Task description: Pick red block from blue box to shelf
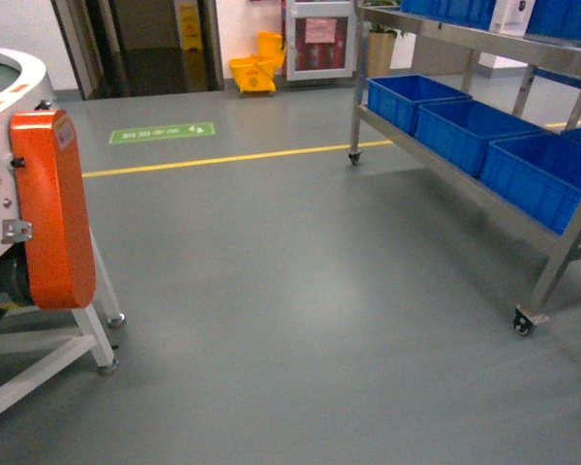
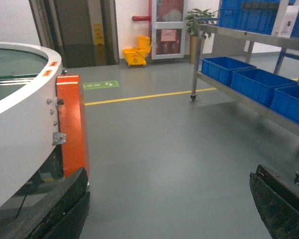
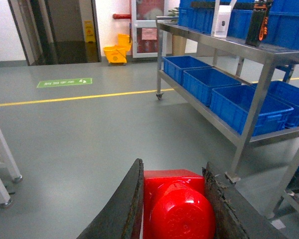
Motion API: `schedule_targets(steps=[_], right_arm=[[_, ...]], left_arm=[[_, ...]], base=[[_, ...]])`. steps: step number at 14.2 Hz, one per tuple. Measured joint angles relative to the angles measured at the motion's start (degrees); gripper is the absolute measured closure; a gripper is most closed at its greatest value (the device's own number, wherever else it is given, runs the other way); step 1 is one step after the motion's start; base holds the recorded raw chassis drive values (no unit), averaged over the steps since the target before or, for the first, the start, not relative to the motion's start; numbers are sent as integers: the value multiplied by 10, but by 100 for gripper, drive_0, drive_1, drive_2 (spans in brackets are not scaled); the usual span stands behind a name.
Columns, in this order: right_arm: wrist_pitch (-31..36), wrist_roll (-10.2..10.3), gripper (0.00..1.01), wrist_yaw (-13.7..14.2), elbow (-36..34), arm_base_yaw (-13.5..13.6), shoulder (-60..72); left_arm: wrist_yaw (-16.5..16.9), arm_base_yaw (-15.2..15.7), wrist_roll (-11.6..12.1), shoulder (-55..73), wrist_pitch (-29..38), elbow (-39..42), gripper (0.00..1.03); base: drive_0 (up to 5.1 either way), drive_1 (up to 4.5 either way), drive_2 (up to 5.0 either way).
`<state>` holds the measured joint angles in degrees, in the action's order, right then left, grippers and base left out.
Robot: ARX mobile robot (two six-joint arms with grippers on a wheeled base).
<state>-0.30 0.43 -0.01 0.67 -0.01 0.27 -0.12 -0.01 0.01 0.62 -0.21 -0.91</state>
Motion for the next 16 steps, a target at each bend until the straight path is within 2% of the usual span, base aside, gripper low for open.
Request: schedule_targets(steps=[16], right_arm=[[0,0,75,0,0,0,0]], left_arm=[[0,0,0,0,0,0,5]], base=[[-149,-149,-149]])
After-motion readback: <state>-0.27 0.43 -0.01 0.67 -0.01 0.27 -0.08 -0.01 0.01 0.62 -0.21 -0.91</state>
